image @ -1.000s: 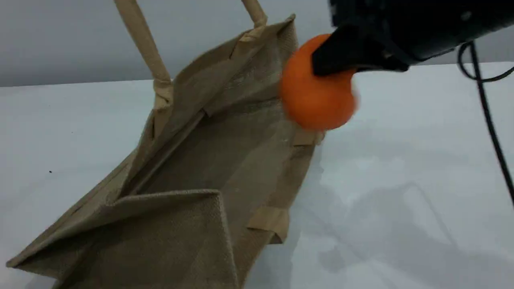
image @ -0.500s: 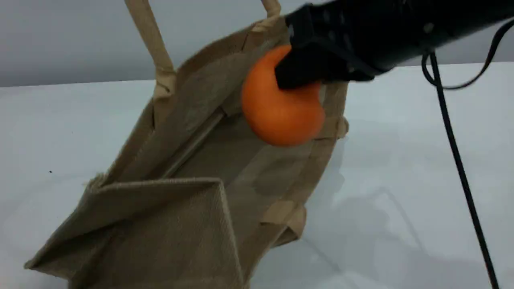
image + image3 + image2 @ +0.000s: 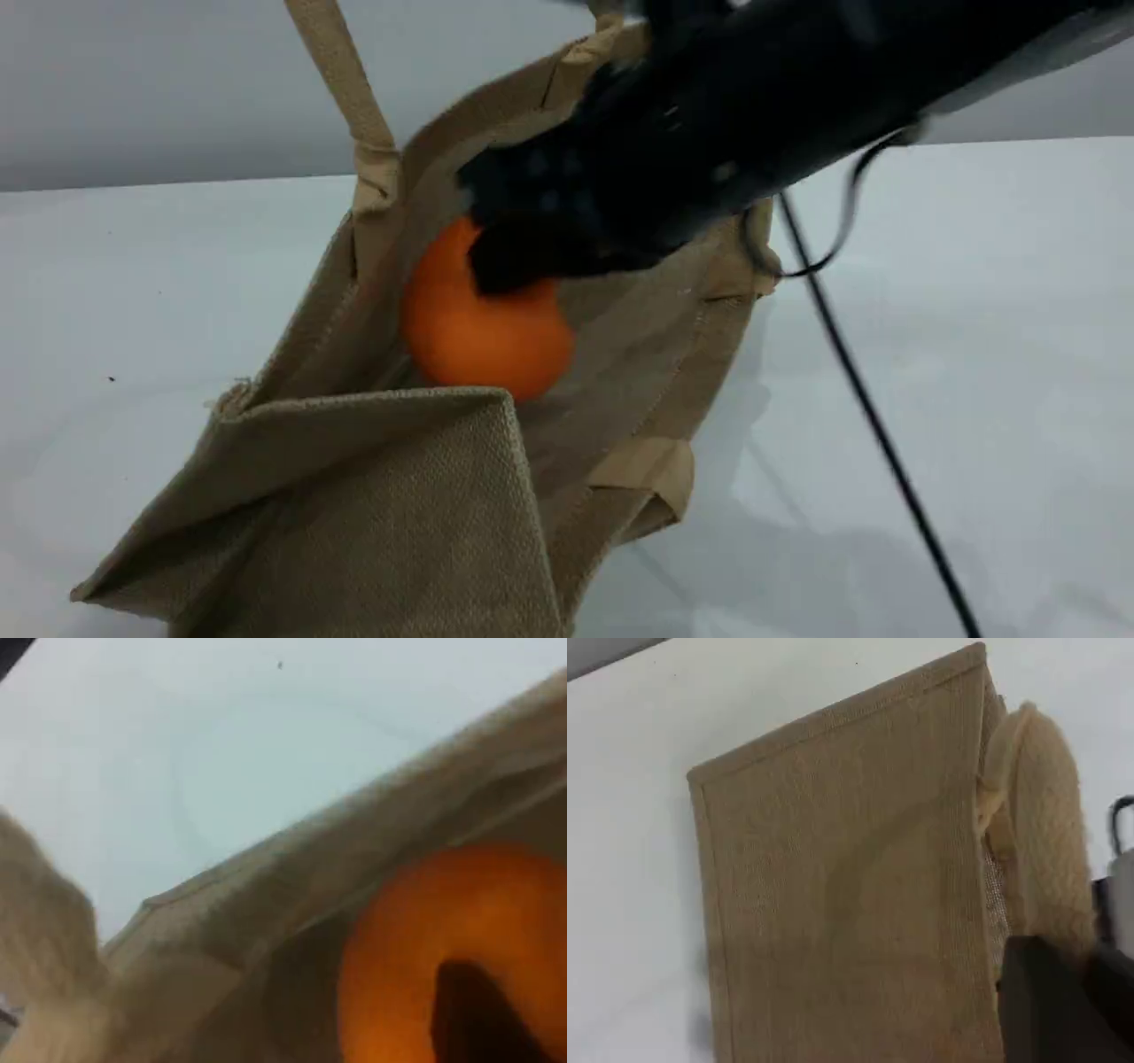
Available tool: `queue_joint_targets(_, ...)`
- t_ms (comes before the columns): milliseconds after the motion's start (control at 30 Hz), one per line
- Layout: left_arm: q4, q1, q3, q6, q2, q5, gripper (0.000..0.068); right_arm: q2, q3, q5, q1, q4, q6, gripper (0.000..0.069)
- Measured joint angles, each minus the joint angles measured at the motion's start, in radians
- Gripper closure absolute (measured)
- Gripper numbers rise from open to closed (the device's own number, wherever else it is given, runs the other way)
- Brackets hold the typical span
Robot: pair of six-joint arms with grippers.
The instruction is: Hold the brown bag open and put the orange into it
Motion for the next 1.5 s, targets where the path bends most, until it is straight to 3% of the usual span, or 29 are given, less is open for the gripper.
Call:
queue_joint_targets(167, 0.0, 0.0, 0.0, 0.0, 0.0, 0.0, 0.0596, 0.097, -0.068, 0.002, 0.022, 0.0, -0.001, 0.0658)
queue_joint_targets(367, 0.0, 0.0, 0.0, -0.001, 0.0, 0.0, 0.0596, 0.119, -0.076, 0.0, 0.022, 0.0, -0.016, 0.0619)
queue_joint_targets(467, 0.0, 0.0, 0.0, -0.001, 0.0, 0.0, 0.0596, 0.119, -0.076, 0.001, 0.022, -0.001, -0.016, 0.0537)
queue_joint_targets(667, 0.004, 0.001, 0.0, -0.001, 0.001, -0.004, 0.0596, 0.095, -0.074, -0.001, 0.022, 0.0, -0.001, 0.0295)
queue_joint_targets(767, 0.026, 0.001, 0.001, 0.0, 0.002, -0.011, 0.0596, 0.05, -0.062, -0.002, 0.02, -0.033, 0.036, 0.0233)
queue_joint_targets(1067, 0.027, 0.001, 0.031, 0.0, 0.026, -0.031, 0.0596, -0.217, 0.062, -0.03, -0.07, -0.313, 0.255, 0.0217)
queue_joint_targets(1267, 0.021, 0.001, 0.15, 0.0, 0.031, -0.136, 0.0596, -0.44, 0.119, 0.017, -0.122, -0.529, 0.455, 0.0217)
queue_joint_targets(1500, -0.065, 0.001, 0.324, 0.025, 0.031, -0.293, 0.0596, -0.642, 0.124, 0.154, -0.121, -0.905, 0.813, 0.0217)
